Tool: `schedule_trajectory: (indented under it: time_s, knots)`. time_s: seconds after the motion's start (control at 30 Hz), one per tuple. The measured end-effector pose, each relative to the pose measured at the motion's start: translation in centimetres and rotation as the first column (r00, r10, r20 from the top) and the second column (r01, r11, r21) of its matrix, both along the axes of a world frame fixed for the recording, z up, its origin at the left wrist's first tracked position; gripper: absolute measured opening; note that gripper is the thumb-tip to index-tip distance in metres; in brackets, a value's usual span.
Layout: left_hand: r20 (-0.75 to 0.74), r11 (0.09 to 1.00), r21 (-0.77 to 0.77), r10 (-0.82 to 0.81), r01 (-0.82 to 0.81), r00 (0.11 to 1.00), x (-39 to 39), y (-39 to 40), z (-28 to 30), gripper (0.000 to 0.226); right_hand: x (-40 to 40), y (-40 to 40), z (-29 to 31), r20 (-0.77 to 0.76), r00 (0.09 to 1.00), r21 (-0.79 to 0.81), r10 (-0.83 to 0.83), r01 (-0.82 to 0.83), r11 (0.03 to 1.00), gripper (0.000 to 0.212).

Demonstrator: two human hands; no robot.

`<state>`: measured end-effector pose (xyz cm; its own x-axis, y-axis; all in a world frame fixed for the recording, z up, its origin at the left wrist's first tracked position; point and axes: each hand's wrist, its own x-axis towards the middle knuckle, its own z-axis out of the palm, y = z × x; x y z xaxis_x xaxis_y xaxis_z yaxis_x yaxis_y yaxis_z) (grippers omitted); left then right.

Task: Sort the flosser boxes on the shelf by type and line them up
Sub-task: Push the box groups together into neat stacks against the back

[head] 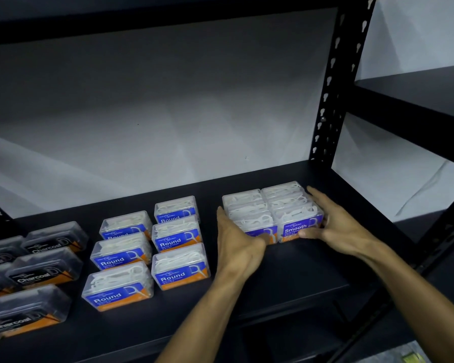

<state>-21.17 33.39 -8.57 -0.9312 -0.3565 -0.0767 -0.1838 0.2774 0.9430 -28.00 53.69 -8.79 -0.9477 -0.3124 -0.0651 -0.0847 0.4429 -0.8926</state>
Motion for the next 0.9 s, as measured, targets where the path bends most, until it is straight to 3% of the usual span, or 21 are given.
schedule_trajectory:
  time_s: [0.13,0.43,0.6,0.8,0.9]
  knots:
    - [-0.049,1.0,-0.009,0.011,-0.011,0.999,0.2,-0.1,-0.4,0.096,0.3,-0.4,-0.2,-0.013,1.0,-0.032,-0.012,0.011,0.999,0.094]
    - [-0.067,1.0,-0.012,0.003,-0.004,0.998,0.4,-0.2,-0.1,0.088,0.5,-0.7,-0.2,-0.012,1.0,-0.053,-0.027,0.026,0.998,0.09]
    - [-0.045,1.0,-0.02,-0.004,0.003,0.999,0.3,-0.3,-0.2,0.096,0.5,-0.7,0.0,-0.002,1.0,-0.03,-0.022,0.022,0.999,0.092]
    - [0.021,1.0,-0.029,-0.01,0.011,1.0,0.7,-0.1,1.1,0.12,0.8,-0.6,0.3,0.012,1.0,-0.02,-0.028,0.028,0.999,0.11]
    - [-0.016,0.996,-0.088,-0.012,0.01,1.0,1.5,-0.1,2.8,0.118,1.4,-0.6,0.8,-0.048,0.998,-0.02,-0.041,0.041,0.999,0.118]
